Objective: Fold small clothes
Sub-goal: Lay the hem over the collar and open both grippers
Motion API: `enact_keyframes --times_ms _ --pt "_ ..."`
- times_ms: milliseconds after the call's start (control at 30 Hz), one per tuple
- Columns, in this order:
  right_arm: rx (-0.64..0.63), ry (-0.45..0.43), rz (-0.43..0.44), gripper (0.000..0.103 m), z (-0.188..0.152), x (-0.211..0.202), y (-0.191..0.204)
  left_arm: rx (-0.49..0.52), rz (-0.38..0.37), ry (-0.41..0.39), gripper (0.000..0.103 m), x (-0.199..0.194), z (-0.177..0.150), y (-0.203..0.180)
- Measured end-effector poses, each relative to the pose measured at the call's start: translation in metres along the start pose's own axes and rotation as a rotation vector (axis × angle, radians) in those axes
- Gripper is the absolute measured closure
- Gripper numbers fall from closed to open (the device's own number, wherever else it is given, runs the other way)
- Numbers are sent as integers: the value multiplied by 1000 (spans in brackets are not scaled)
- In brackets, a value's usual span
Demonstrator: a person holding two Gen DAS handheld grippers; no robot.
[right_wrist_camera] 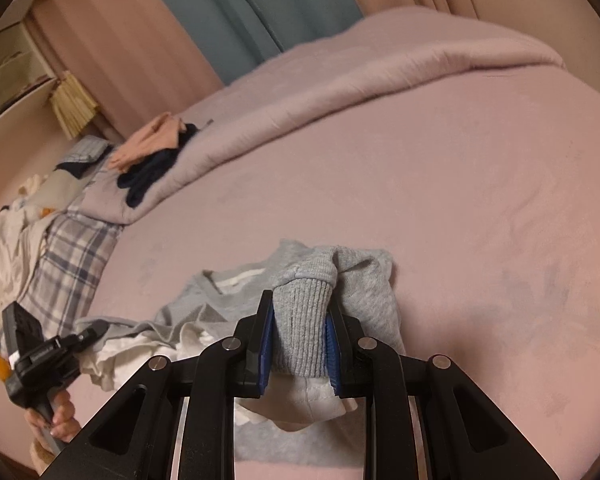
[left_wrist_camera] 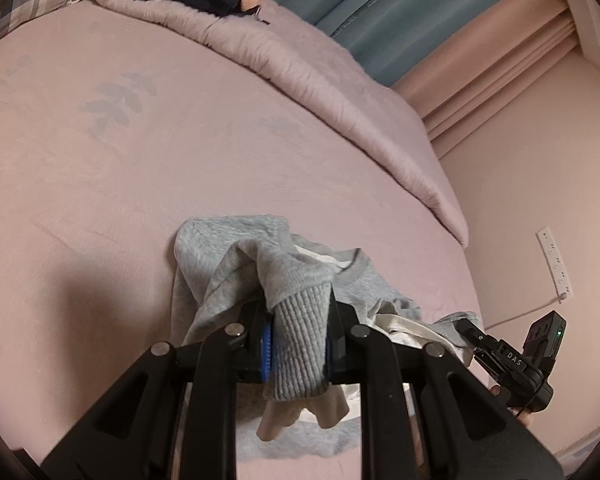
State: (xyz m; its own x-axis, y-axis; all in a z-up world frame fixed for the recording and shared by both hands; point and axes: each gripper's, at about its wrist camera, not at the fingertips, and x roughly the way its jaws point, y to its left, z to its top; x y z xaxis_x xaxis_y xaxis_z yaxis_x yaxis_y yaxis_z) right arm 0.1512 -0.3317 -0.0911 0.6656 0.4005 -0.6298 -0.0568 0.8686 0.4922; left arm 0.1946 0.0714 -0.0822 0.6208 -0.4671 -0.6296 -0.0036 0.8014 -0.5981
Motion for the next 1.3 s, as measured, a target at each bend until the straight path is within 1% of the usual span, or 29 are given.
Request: enact_keyframes --times_ms 100,200,300,367,500,833,1033,1100,1133,1167,1200,1233,1267,1300 --pt "-7 24 -41 80 8 16 -3 -11 13 6 85 10 6 4" --pt "-9 47 -51 80 12 28 -2 -4 47 7 85 22 11 4" --pt "-31 54 -87 80 15 38 -1 1 86 18 85 35 14 9" --pt "-39 56 -101 80 14 42 -3 -21 95 29 85 43 16 17" --pt "-19 84 -109 80 15 55 -12 -52 107 48 85 55 19 28" --pt "0 119 -132 80 13 71 -23 -79 152 80 84 77 18 39" --pt "19 130 -123 79 13 74 -27 -89 166 73 81 78 13 41" --pt "18 129 -119 76 14 72 -27 -97 155 65 80 73 13 38" --pt "12 128 -117 74 15 70 -25 -100 150 59 78 69 13 37" --pt "6 126 -115 67 16 67 -24 -101 142 48 73 62 13 33" --pt "0 123 -112 58 16 64 -22 -97 136 40 63 57 12 30" --pt "-6 117 -106 53 17 59 -20 -88 131 27 57 51 12 27" --pt "-10 106 -97 46 17 54 -19 -75 135 11 42 44 10 22" --pt "-17 91 -93 43 17 47 -17 -56 145 -11 35 35 8 17"
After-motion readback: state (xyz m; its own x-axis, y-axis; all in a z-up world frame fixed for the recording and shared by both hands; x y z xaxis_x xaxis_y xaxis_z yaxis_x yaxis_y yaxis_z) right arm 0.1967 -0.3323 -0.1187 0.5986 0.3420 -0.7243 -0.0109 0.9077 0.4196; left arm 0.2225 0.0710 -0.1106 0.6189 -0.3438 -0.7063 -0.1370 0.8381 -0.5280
